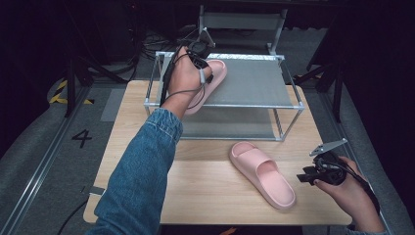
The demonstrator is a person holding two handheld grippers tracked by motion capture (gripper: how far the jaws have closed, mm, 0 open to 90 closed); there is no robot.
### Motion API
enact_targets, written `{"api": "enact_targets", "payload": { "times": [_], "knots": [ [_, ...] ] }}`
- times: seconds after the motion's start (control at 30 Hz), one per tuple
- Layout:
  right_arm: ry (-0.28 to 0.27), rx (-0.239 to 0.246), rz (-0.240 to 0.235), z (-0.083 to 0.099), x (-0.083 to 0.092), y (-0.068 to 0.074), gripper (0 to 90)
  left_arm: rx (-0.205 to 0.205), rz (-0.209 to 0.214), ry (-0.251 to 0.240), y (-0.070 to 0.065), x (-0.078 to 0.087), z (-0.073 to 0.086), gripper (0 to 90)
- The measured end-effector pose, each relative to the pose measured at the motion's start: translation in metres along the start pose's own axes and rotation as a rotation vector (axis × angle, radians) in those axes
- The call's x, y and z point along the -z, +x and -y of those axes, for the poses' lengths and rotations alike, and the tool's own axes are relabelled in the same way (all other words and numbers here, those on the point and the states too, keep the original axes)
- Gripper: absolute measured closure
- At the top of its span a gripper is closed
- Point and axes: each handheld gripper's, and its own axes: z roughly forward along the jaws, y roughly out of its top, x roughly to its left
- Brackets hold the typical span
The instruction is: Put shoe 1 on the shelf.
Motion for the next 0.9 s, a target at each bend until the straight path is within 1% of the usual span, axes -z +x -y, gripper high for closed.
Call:
{"api": "enact_targets", "payload": {
  "times": [0.03,0.07,0.13,0.2,0.33,0.4,0.47,0.53,0.6,0.63,0.67,0.73,0.77,0.83,0.87,0.9],
  "knots": [
    [0.002,-0.001,-0.001,0.0,0.0,0.0,58.8,0.005,-0.001,0.003,-0.001,-0.002,0.0,83.5],
    [0.003,-0.001,-0.002,0.0,0.0,0.0,58.9,-0.004,-0.004,0.009,-0.001,-0.003,-0.001,83.6],
    [0.003,0.001,-0.001,0.0,-0.001,0.0,58.9,-0.001,-0.002,0.011,-0.002,-0.004,-0.001,83.3],
    [0.004,0.0,-0.003,0.0,-0.001,0.0,58.8,-0.006,-0.001,0.015,-0.002,-0.004,-0.001,82.7],
    [0.007,0.001,-0.007,0.0,-0.002,-0.001,58.5,-0.01,0.009,0.013,-0.002,-0.003,0.0,74.8],
    [0.008,0.003,-0.004,0.0,-0.003,-0.002,58.4,-0.017,0.0,0.007,-0.003,-0.001,0.002,70.8],
    [0.006,0.003,-0.006,0.0,-0.003,-0.002,58.3,-0.024,0.006,-0.003,-0.002,0.002,0.005,64.3],
    [0.008,0.001,-0.008,-0.001,-0.003,-0.002,58.1,-0.034,0.014,-0.018,-0.002,0.008,0.009,59.5],
    [0.01,0.003,-0.008,-0.002,-0.004,-0.001,58.0,-0.048,0.032,-0.035,-0.002,0.016,0.017,54.6],
    [0.009,0.004,-0.009,-0.002,-0.004,-0.001,58.0,-0.057,0.047,-0.033,-0.001,0.02,0.021,54.3],
    [0.008,0.004,-0.009,-0.003,-0.004,-0.001,57.9,-0.057,0.047,-0.033,-0.001,0.02,0.021,54.5],
    [0.008,0.007,-0.008,-0.004,-0.005,-0.001,57.9,-0.089,0.072,-0.045,0.0,0.028,0.029,54.5],
    [0.012,0.01,-0.014,-0.005,-0.006,-0.001,57.9,-0.109,0.084,-0.06,0.002,0.036,0.036,54.3],
    [0.015,0.015,-0.014,-0.006,-0.008,0.0,57.9,-0.127,0.092,-0.073,0.006,0.044,0.047,54.1],
    [0.015,0.015,-0.014,-0.006,-0.008,0.0,57.9,-0.127,0.092,-0.073,0.006,0.044,0.047,53.9],
    [0.018,0.014,-0.018,-0.007,-0.009,0.0,57.8,-0.136,0.094,-0.078,0.008,0.048,0.051,53.9]
  ]
}}
